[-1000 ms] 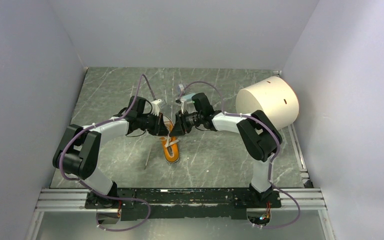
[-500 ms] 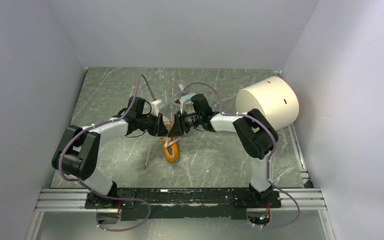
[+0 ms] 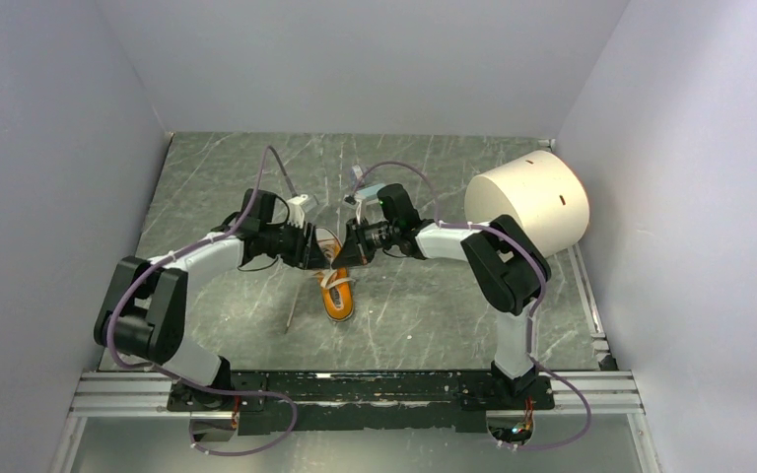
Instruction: Tie the shoes
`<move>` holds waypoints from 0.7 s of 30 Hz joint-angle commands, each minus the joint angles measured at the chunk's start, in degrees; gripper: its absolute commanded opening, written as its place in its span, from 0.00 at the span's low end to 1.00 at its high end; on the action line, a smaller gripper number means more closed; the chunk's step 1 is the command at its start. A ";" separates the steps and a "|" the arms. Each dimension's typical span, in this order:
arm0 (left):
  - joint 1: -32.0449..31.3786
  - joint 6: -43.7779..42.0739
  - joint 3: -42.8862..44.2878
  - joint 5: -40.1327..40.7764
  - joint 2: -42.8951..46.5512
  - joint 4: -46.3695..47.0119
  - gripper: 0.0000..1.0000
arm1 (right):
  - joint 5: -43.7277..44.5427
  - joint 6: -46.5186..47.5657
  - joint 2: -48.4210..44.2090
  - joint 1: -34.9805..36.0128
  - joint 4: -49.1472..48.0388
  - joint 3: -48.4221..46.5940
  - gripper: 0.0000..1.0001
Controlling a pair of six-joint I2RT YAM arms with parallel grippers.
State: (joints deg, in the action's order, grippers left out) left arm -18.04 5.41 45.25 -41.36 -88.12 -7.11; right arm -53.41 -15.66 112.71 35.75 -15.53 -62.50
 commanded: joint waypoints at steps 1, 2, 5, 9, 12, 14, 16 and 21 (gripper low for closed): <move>1.67 -1.41 0.75 -0.56 3.70 -4.37 0.54 | 0.10 1.74 -1.55 0.29 0.38 0.24 0.00; 1.96 -1.45 0.51 -0.15 4.00 -4.99 0.57 | 0.32 1.89 -1.59 0.30 0.72 0.05 0.00; 2.94 -1.36 0.14 1.11 4.11 -6.51 0.62 | 0.32 2.36 -1.46 0.29 1.74 -0.61 0.00; 3.25 -3.73 2.85 3.52 0.92 -12.76 0.67 | 0.98 2.77 -1.90 0.29 2.81 -0.74 0.00; 3.36 -4.19 3.46 4.42 0.48 -14.60 0.62 | 1.51 2.99 -2.18 0.29 4.00 -1.05 0.00; 3.37 -4.65 4.12 5.86 0.34 -16.13 0.57 | 2.51 3.47 -2.55 0.30 5.69 -1.37 0.00; 3.37 -4.71 4.40 6.96 0.81 -17.02 0.49 | 3.56 3.91 -3.24 0.29 7.79 -1.63 0.00; 3.43 -4.71 4.50 7.60 1.87 -17.22 0.13 | 6.63 5.10 -5.95 0.70 14.77 -2.67 0.00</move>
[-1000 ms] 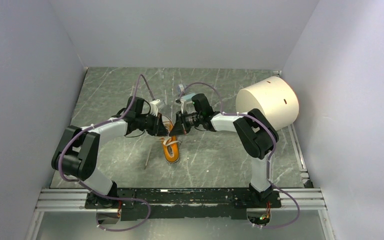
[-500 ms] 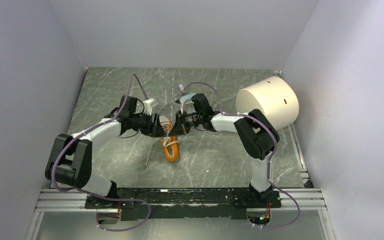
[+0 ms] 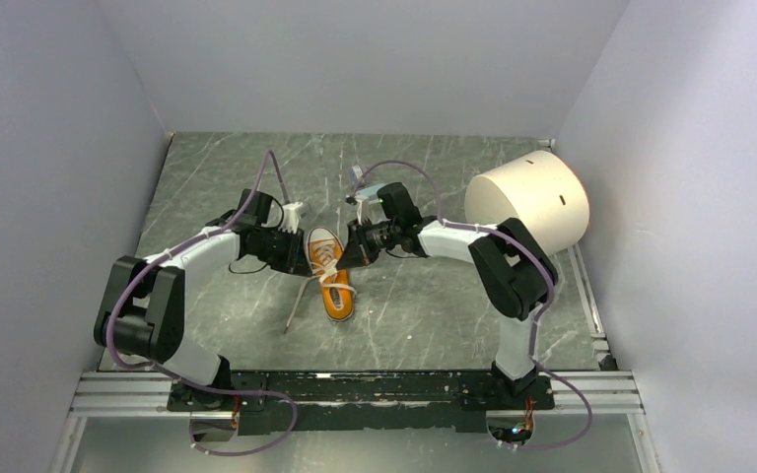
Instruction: Tie the shoes
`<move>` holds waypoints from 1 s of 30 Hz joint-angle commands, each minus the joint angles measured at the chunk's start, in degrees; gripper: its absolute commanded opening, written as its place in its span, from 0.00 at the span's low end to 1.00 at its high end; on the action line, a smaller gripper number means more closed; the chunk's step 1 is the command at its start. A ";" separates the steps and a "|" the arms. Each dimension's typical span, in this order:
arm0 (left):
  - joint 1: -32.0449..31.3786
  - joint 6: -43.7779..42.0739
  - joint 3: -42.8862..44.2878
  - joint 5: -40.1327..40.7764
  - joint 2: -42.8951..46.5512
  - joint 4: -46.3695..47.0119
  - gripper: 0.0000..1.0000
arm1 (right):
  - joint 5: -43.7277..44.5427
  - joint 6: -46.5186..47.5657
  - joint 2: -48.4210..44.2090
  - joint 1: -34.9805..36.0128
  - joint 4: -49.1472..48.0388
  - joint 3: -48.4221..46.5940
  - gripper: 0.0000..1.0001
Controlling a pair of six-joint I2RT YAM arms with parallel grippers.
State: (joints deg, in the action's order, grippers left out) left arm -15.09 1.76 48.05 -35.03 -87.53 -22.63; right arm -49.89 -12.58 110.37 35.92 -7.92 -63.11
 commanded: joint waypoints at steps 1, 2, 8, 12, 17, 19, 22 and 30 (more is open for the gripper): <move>0.46 -1.06 1.62 1.38 1.49 -1.45 0.08 | 4.24 2.51 -4.05 0.77 9.85 -2.69 0.00; 0.50 -1.06 1.61 1.53 1.75 -1.37 0.05 | 5.63 3.01 -4.44 1.11 12.57 -3.51 0.00; 0.50 -0.95 1.67 4.53 3.07 -2.86 0.05 | 17.46 3.56 -4.34 3.93 29.50 -11.06 0.00; 0.55 0.25 1.26 6.35 3.16 -3.89 0.05 | 26.44 1.35 -3.37 6.28 38.29 -16.24 0.00; 0.50 1.19 0.64 6.98 3.42 -3.51 0.05 | 39.82 -4.90 2.12 11.73 53.98 -28.21 0.00; 0.50 1.47 0.87 6.22 2.76 -3.14 0.05 | 44.67 -6.49 3.51 13.51 58.80 -30.85 0.00; 0.52 2.01 0.86 5.85 2.31 -2.21 0.05 | 46.74 -7.62 3.37 13.95 57.49 -30.34 0.00; 0.55 1.49 1.08 5.22 2.22 -2.53 0.05 | 27.50 -7.90 1.95 11.17 39.93 -23.33 0.09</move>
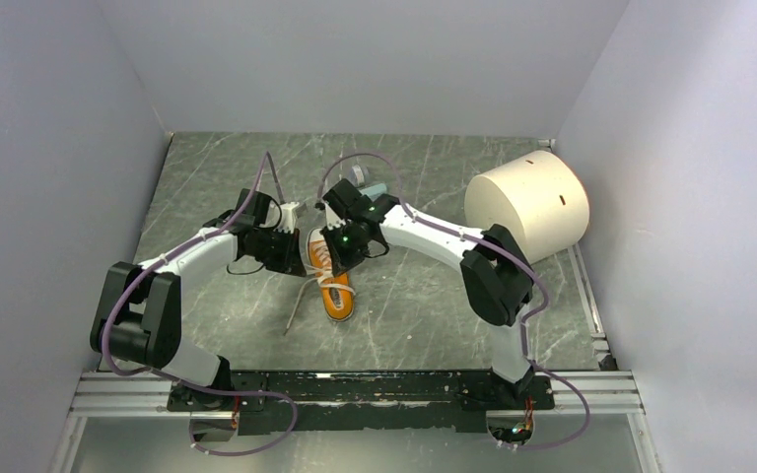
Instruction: Tie the shoes
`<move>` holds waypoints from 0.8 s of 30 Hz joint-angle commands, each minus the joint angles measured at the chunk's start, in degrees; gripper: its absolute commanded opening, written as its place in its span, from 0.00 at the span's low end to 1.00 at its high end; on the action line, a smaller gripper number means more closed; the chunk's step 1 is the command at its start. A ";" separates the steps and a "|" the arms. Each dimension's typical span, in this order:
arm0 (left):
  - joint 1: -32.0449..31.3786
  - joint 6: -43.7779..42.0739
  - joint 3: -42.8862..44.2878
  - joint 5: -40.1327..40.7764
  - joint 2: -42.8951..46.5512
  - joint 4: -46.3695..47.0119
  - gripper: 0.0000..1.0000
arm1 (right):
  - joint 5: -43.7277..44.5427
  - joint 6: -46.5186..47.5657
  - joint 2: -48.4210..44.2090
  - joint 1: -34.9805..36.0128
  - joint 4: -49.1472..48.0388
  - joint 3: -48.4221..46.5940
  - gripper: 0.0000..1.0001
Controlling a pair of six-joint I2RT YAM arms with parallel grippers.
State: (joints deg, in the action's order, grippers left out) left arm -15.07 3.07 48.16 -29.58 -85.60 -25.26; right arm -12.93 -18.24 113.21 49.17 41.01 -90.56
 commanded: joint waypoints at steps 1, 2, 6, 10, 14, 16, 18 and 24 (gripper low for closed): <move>0.49 0.25 0.89 -0.41 0.42 0.19 0.05 | -11.55 -2.93 -2.48 -2.80 -13.62 6.64 0.13; 0.48 0.29 0.82 -0.65 0.43 0.28 0.05 | -13.39 -3.29 -4.03 -3.39 -16.62 9.15 0.18; 0.48 0.27 0.69 -1.68 0.02 0.57 0.05 | -19.72 -5.47 -8.59 -6.90 -26.20 17.11 0.30; 0.52 -0.38 1.26 -1.71 -0.24 0.13 0.05 | -22.42 -5.27 -11.42 -9.41 -28.97 20.85 0.39; 0.48 -0.48 1.50 -2.00 -0.44 0.24 0.05 | -26.16 -5.14 -14.29 -12.09 -32.69 25.11 0.44; 0.51 -0.36 1.50 -2.18 -0.44 0.42 0.05 | -27.32 -4.75 -15.34 -13.33 -34.21 26.72 0.45; 0.49 -0.36 1.50 -2.23 -0.36 0.54 0.05 | -28.24 -4.28 -15.31 -14.23 -35.65 27.76 0.45; 0.52 -0.36 1.58 -2.32 -0.44 0.48 0.05 | -30.18 -4.15 -10.34 -14.91 -37.52 25.67 0.40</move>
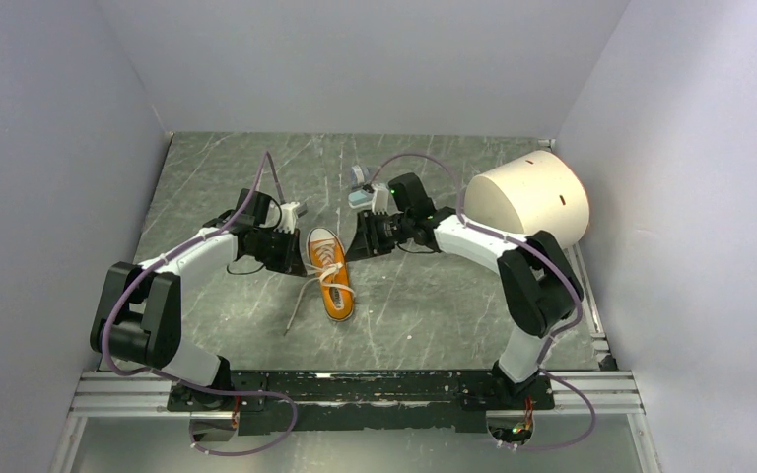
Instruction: Tie the shoes
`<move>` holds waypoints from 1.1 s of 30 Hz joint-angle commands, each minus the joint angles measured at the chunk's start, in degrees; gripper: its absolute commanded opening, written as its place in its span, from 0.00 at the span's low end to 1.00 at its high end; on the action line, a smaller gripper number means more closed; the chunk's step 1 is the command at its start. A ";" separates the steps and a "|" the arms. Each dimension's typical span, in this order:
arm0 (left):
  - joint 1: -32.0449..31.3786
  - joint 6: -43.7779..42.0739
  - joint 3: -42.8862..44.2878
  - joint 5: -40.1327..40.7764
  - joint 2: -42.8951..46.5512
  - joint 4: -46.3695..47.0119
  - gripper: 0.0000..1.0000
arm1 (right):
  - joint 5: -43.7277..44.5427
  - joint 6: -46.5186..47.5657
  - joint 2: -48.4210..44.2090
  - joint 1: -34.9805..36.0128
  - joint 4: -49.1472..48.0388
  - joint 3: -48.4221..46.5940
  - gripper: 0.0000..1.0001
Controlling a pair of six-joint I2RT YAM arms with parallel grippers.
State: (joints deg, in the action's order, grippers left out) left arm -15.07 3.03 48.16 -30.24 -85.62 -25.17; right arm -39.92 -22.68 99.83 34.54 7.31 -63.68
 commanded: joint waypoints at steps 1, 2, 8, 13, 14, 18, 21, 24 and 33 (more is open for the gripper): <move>0.56 -0.34 1.58 -1.71 -0.42 0.38 0.05 | -3.61 -0.34 3.94 -0.31 -4.28 -1.59 0.39; 0.56 -0.37 1.58 -1.75 -0.38 0.38 0.05 | -4.05 -1.03 4.57 -0.28 -5.41 -1.70 0.38; 0.55 -0.50 1.74 -1.75 -0.16 0.04 0.05 | -5.92 -2.77 7.58 -0.31 -8.77 -2.50 0.40; 0.57 -0.33 1.89 -2.01 -0.07 0.16 0.05 | -7.52 -2.60 9.56 -0.31 -9.16 -2.94 0.36; 0.57 -0.34 1.93 -2.02 -0.07 0.11 0.05 | -7.68 -2.52 9.85 -0.27 -9.21 -2.94 0.34; 0.57 -0.42 1.96 -1.89 -0.03 -0.06 0.05 | -8.49 -3.08 10.58 -0.35 -10.53 -2.54 0.28; 0.56 -0.41 1.77 -1.93 0.09 -0.09 0.05 | -9.23 -4.14 11.05 -0.28 -11.34 -2.33 0.27; 0.57 -0.48 1.74 -1.93 0.18 -0.21 0.05 | -10.05 -5.20 11.26 -0.30 -12.77 -1.88 0.30; 0.57 -0.57 2.42 -1.88 0.06 -0.62 0.05 | -10.89 -6.26 11.41 -0.28 -14.30 -1.30 0.20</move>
State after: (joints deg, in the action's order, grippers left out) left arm -15.07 3.01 48.38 -30.48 -85.62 -25.26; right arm -49.67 -28.23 110.83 34.35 -4.29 -65.28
